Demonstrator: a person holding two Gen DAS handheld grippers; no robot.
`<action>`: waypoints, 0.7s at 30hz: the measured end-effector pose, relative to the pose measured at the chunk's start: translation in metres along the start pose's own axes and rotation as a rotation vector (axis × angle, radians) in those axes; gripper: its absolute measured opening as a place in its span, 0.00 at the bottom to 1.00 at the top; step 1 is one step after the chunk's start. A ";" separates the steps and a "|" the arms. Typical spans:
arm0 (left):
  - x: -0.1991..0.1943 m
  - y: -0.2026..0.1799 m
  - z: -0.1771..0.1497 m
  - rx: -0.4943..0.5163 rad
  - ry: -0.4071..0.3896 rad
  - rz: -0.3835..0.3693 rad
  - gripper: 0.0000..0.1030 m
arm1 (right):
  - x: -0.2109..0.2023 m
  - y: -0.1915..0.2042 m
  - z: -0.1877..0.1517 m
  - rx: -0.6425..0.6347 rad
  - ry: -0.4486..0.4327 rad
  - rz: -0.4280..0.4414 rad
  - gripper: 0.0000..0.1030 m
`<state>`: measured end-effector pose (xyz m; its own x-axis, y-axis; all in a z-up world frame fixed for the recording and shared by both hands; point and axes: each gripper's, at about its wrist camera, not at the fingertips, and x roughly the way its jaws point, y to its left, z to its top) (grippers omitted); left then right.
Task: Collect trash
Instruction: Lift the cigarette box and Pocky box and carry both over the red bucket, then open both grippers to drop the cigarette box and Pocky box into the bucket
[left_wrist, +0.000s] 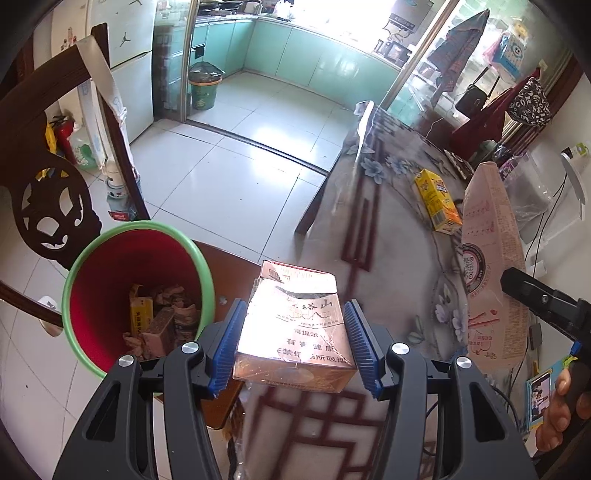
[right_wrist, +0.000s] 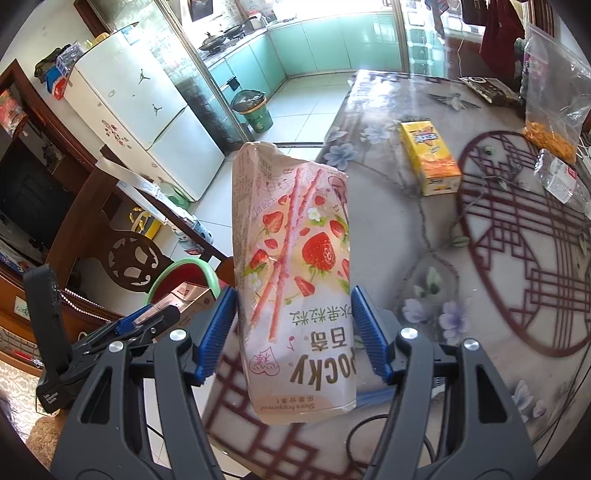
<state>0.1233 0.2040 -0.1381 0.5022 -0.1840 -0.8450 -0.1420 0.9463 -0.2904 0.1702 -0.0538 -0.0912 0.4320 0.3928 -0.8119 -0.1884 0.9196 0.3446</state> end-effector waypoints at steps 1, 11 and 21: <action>0.000 0.005 0.001 -0.003 0.002 0.000 0.51 | 0.000 0.005 0.000 -0.003 -0.001 0.000 0.61; -0.009 0.061 0.005 -0.100 -0.024 0.040 0.51 | 0.017 0.060 -0.001 -0.093 0.031 0.031 0.61; -0.003 0.143 -0.013 -0.262 0.002 0.162 0.51 | 0.080 0.144 -0.012 -0.245 0.173 0.124 0.61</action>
<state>0.0904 0.3363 -0.1831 0.4536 -0.0368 -0.8905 -0.4354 0.8626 -0.2575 0.1670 0.1100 -0.1118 0.2402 0.4757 -0.8462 -0.4459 0.8284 0.3392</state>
